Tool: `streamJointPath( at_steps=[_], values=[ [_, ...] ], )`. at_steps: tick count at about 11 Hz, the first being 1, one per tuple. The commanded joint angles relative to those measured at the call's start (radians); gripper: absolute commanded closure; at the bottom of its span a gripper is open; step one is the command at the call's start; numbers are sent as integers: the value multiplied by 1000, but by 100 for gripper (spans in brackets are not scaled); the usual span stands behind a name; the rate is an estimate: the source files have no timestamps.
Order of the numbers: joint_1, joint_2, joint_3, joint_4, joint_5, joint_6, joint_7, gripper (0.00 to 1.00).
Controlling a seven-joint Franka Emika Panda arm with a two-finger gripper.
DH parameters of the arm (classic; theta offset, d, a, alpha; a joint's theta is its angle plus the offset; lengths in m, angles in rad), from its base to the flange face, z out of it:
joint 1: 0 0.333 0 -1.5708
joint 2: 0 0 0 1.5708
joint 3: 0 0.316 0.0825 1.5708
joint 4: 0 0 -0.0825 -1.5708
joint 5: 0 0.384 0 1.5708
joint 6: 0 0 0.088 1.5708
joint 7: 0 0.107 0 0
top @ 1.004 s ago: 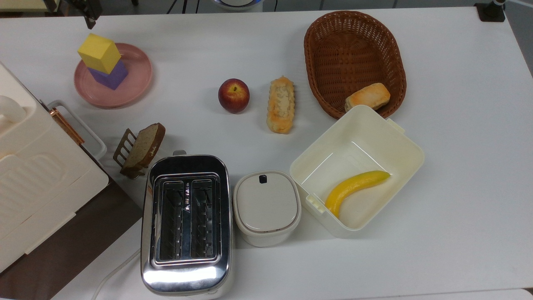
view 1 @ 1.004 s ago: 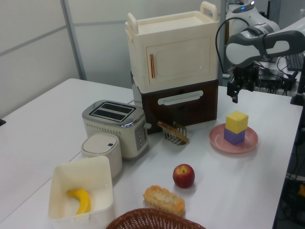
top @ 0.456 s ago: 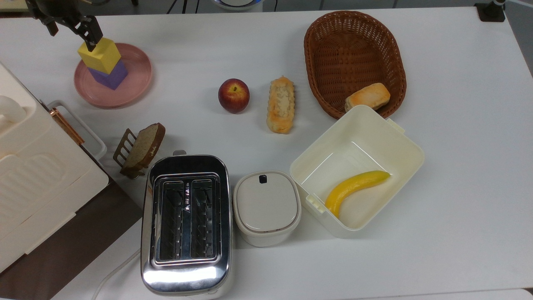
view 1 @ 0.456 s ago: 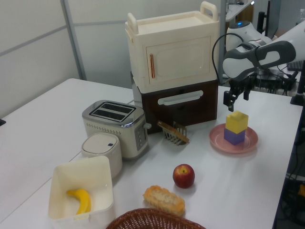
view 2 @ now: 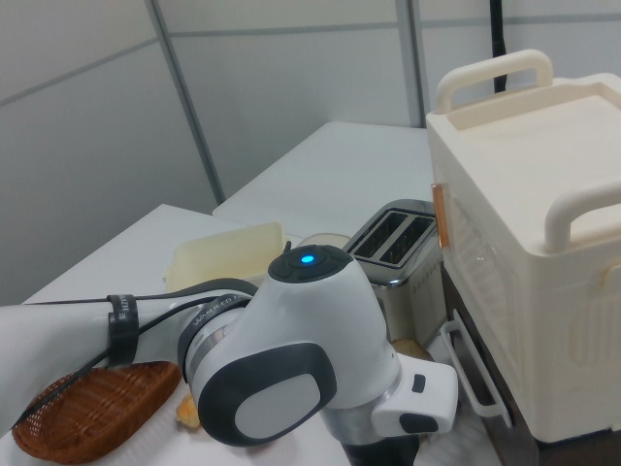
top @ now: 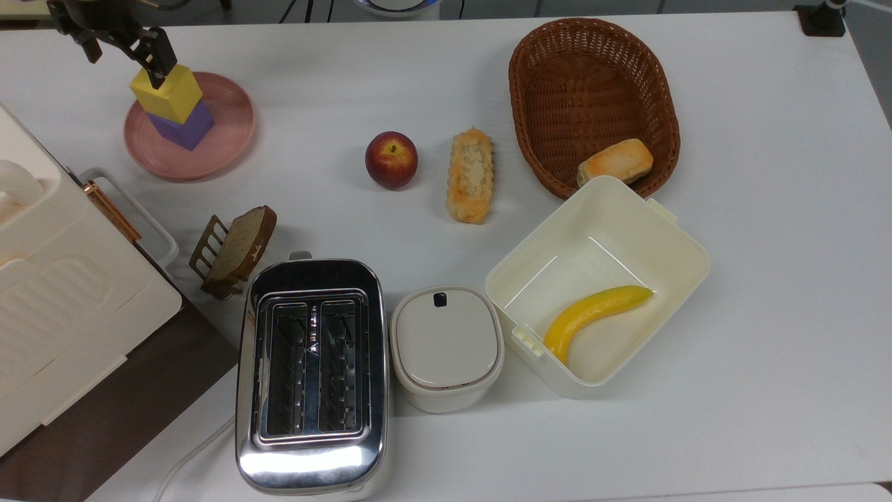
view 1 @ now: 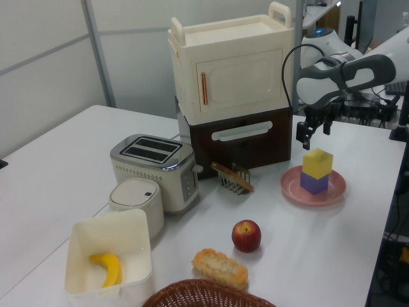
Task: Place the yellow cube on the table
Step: 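Lower the gripper around the yellow cube atop the purple cube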
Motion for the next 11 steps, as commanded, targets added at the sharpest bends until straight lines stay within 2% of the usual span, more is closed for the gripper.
streamJointPath(
  at_steps=[1,4,9,10,11],
  values=[
    [8,-23,1,-52,68,15,65,0],
    [10,-30,7,-106,68,20,65,0],
    [12,-24,12,-109,67,22,59,1],
    [12,-21,12,-110,67,22,56,39],
    [12,-20,12,-110,67,22,54,61]
  ],
)
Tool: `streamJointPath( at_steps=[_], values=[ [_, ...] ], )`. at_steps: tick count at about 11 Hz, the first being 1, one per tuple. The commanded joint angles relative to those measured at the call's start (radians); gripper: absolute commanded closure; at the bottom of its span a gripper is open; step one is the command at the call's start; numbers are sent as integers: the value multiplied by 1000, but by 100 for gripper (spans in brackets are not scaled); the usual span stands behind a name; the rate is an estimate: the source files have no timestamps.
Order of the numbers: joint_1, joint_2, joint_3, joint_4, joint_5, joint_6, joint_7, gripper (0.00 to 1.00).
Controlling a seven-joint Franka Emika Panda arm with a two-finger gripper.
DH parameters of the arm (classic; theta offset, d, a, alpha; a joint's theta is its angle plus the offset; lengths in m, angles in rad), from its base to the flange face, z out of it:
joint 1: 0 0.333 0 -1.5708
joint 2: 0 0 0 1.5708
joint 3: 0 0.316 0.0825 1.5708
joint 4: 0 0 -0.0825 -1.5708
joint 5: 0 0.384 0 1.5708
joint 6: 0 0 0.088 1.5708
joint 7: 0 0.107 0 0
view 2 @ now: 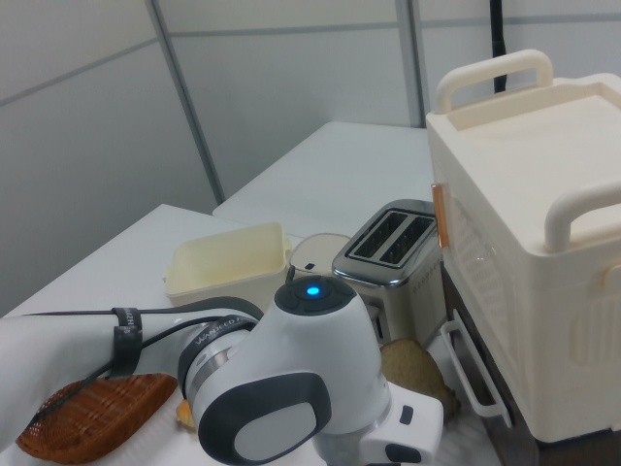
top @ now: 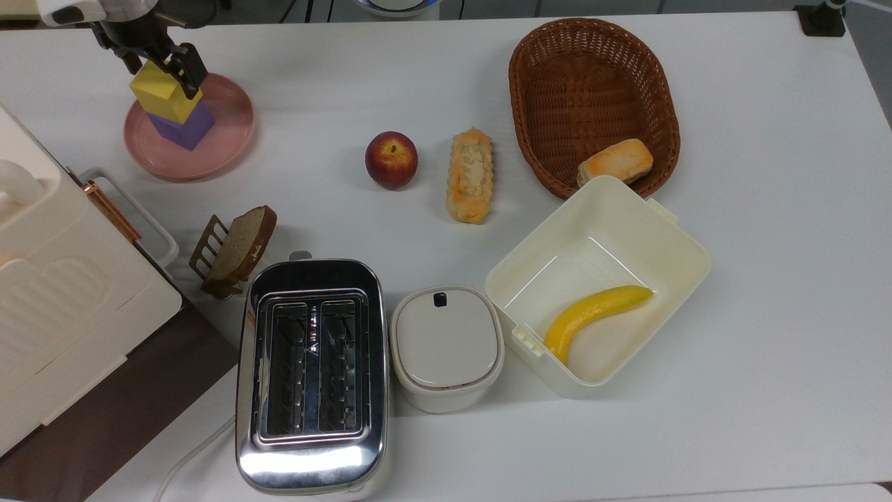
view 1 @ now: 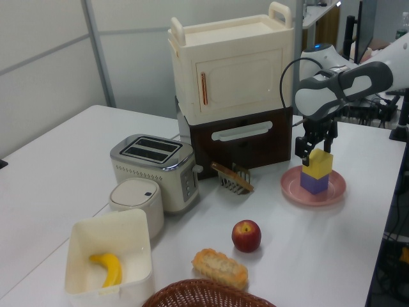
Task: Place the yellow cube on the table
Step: 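Close the gripper on the yellow cube and lift it, then carry the yellow cube off the plate toward the apple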
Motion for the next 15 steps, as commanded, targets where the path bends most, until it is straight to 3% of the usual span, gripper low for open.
streamJointPath(
  at_steps=[1,2,5,7,11,15],
  values=[
    [11,-20,-4,-33,10,22,7,74],
    [11,-20,-4,-33,10,23,5,78],
    [13,-30,-4,-29,10,20,5,80],
    [74,-32,22,-10,13,17,34,80],
    [123,-30,143,30,7,12,282,80],
    [257,41,148,77,4,43,463,79]
  ],
)
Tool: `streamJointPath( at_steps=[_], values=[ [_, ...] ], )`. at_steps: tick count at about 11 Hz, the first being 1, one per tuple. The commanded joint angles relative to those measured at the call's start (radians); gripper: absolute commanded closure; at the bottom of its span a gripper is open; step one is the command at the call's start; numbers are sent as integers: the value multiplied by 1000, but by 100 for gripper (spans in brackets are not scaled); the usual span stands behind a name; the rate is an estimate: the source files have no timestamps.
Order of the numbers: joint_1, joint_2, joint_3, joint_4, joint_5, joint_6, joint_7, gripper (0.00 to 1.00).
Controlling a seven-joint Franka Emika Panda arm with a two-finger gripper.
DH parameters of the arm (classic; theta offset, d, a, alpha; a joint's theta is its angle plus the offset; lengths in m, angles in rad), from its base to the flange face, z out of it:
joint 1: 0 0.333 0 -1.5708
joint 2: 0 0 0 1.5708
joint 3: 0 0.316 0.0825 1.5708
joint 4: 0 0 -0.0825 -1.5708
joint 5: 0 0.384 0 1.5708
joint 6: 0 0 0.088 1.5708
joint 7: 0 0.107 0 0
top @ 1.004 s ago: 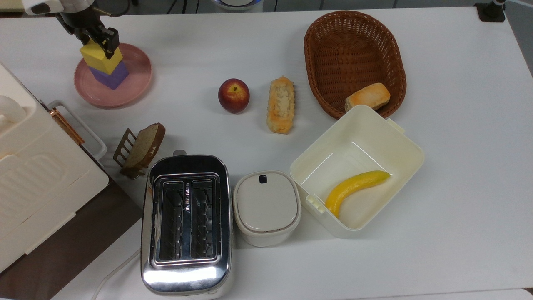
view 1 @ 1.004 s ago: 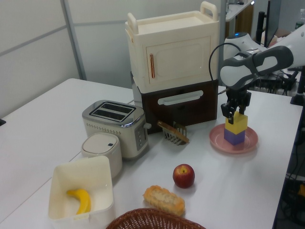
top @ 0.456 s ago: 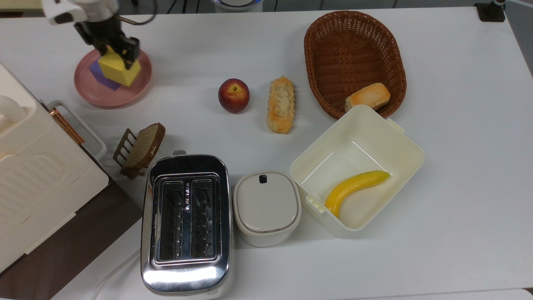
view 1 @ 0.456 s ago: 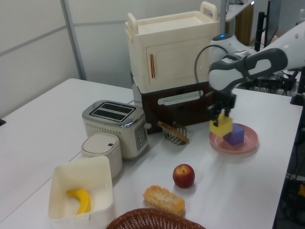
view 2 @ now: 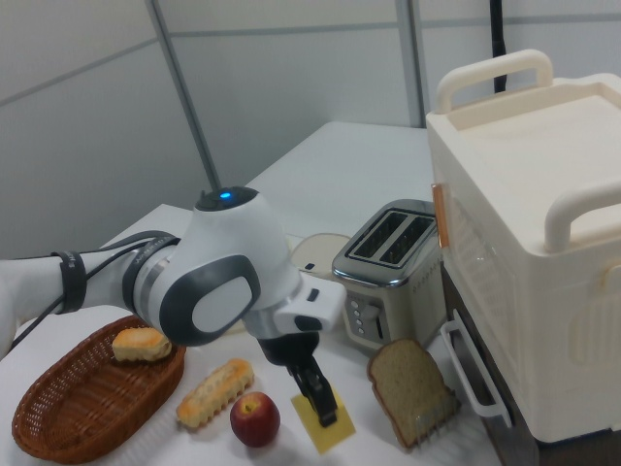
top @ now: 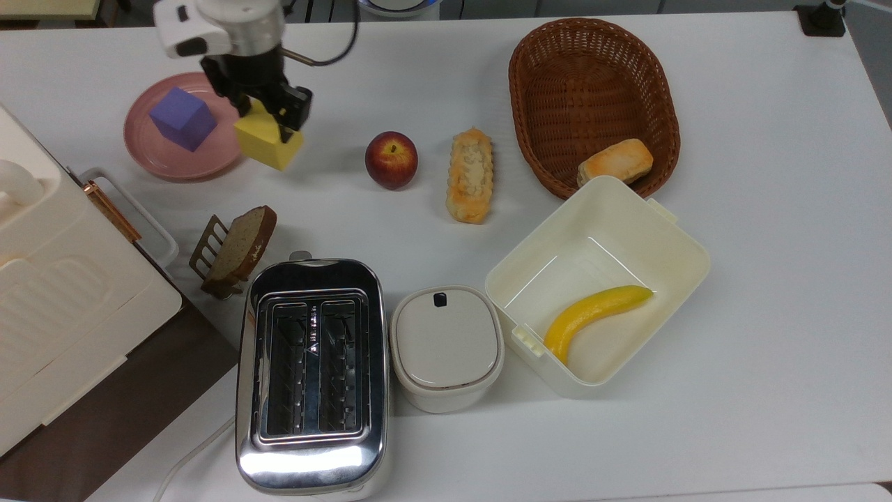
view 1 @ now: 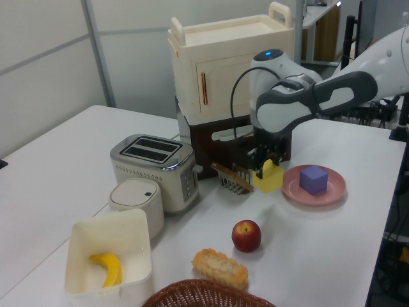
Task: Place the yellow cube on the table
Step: 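Carry the yellow cube off the plate toward the apple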
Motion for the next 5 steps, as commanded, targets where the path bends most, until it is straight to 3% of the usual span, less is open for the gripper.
streamJointPath(
  at_steps=[1,3,5],
  values=[
    [130,120,-11,95,-12,51,220,79],
    [179,197,-11,177,-76,49,330,79],
    [216,220,-11,205,-78,49,340,79]
  ],
)
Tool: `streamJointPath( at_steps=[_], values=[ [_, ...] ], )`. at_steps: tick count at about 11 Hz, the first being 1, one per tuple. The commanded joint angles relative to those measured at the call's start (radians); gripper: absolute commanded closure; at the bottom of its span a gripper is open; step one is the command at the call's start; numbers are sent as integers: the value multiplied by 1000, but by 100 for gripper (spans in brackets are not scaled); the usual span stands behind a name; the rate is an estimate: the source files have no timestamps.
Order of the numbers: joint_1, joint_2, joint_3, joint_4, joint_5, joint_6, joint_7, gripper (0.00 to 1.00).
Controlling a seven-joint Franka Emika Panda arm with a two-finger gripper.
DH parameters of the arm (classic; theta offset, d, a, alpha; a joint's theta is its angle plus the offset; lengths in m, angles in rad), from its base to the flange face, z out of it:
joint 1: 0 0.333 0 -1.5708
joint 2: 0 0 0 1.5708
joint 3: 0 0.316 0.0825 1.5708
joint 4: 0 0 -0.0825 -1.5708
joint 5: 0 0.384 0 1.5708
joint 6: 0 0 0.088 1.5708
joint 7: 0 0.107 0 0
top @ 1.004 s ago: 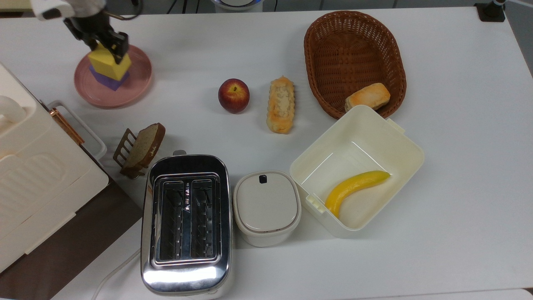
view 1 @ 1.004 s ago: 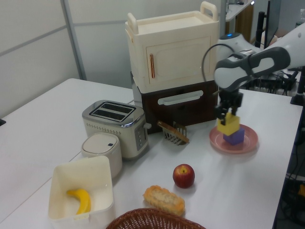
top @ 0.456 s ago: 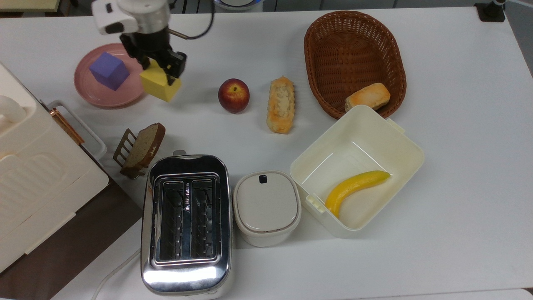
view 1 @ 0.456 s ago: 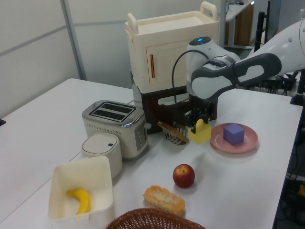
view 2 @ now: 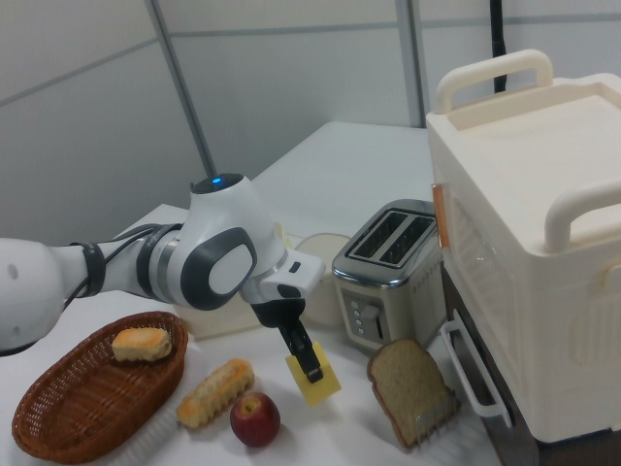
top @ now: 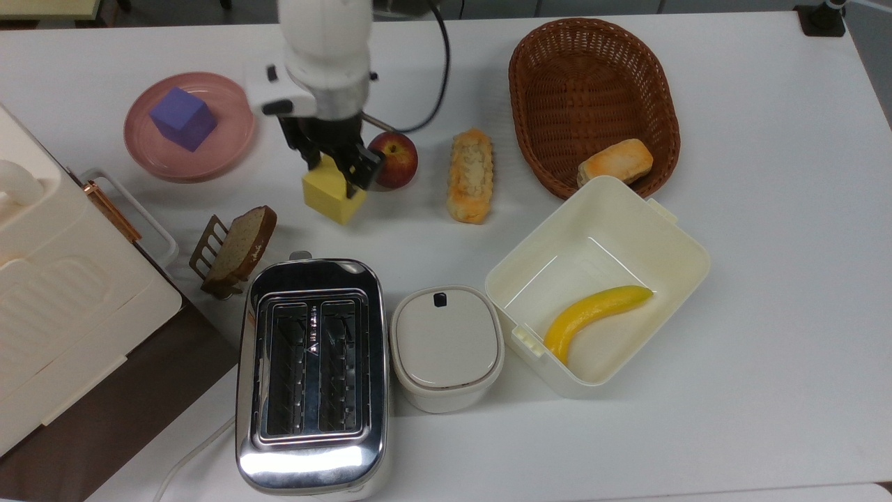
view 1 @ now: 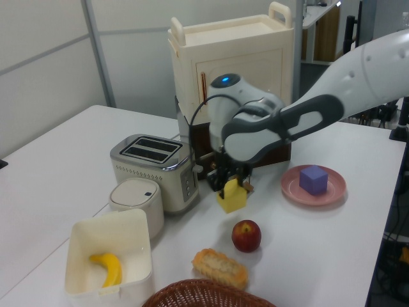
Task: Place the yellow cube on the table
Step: 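Carry the yellow cube off the plate toward the apple, then lower the yellow cube onto the table and open the gripper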
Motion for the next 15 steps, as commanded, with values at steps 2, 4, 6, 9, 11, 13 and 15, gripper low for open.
streamJointPath(
  at_steps=[2,4,6,9,11,13,15],
  values=[
    [73,74,-12,97,-34,-2,67,79],
    [97,95,-11,95,-70,-2,69,79],
    [108,117,-11,79,-103,-7,69,79],
    [108,127,-11,80,-113,-13,66,0],
    [110,126,-7,81,-172,-57,62,0],
    [113,117,6,83,-227,-97,58,0],
    [111,74,17,82,-280,-165,21,0]
  ],
)
